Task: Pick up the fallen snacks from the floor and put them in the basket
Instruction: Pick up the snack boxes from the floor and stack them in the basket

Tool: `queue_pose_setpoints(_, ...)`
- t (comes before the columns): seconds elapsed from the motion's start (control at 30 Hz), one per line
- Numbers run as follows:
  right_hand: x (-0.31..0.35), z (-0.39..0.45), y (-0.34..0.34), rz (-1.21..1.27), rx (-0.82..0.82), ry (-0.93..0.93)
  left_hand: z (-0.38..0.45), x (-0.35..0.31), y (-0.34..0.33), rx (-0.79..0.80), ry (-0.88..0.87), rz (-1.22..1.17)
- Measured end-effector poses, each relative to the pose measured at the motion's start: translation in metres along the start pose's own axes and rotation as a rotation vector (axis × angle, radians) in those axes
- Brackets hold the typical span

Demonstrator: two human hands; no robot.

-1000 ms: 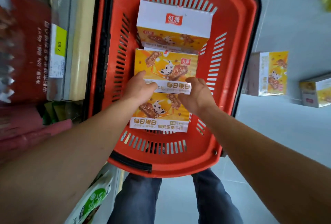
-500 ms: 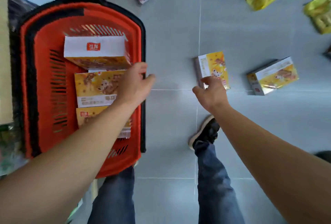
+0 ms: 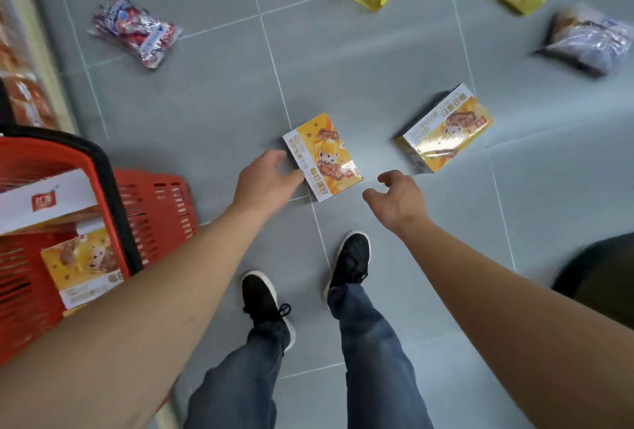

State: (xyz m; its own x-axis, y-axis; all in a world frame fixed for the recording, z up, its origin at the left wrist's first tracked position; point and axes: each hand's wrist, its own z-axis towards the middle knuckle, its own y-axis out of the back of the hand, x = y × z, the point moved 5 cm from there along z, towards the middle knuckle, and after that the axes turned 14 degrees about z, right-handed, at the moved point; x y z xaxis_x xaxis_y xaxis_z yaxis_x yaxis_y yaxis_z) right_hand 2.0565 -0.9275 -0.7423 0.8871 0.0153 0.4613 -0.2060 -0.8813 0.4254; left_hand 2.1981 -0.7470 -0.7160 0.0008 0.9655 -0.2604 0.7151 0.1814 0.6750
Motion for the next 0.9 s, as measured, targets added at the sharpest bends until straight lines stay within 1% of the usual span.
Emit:
queue_pose_setpoints(0.17, -0.037, 0.047, -0.025, 0.058, 0.021, -0.113, 0.054, -0.008, -0.035, 0.05, -0.033, 0.074)
queue_pose_setpoints(0.3, -0.064, 0.096, -0.064, 0.125, 0.033, -0.189, 0.114, 0.008, -0.069, 0.082, -0.049, 0.158)
queue_pose_setpoints(0.43, -0.095, 0.152, -0.109, 0.244, -0.008, -0.274, 0.19, 0.03, -0.106, 0.097, -0.068, 0.236)
queue_pose_setpoints(0.6, -0.147, 0.211, -0.156, 0.468, -0.109, -0.477, 0.269, 0.054, -0.146, 0.072, -0.031, 0.304)
queue_pose_setpoints(0.7, -0.172, 0.238, -0.181, 0.673, -0.109, -0.593, 0.303, 0.061, -0.167, 0.087, -0.026, 0.307)
queue_pose_setpoints(0.8, -0.179, 0.255, -0.2, 0.919, -0.055, -0.611, 0.324, 0.066, -0.181, 0.179, -0.023, 0.217)
queue_pose_setpoints(0.9, -0.175, 0.266, -0.206, 1.041, -0.044, -0.552, 0.335, 0.073, -0.185, 0.201, -0.046, 0.167)
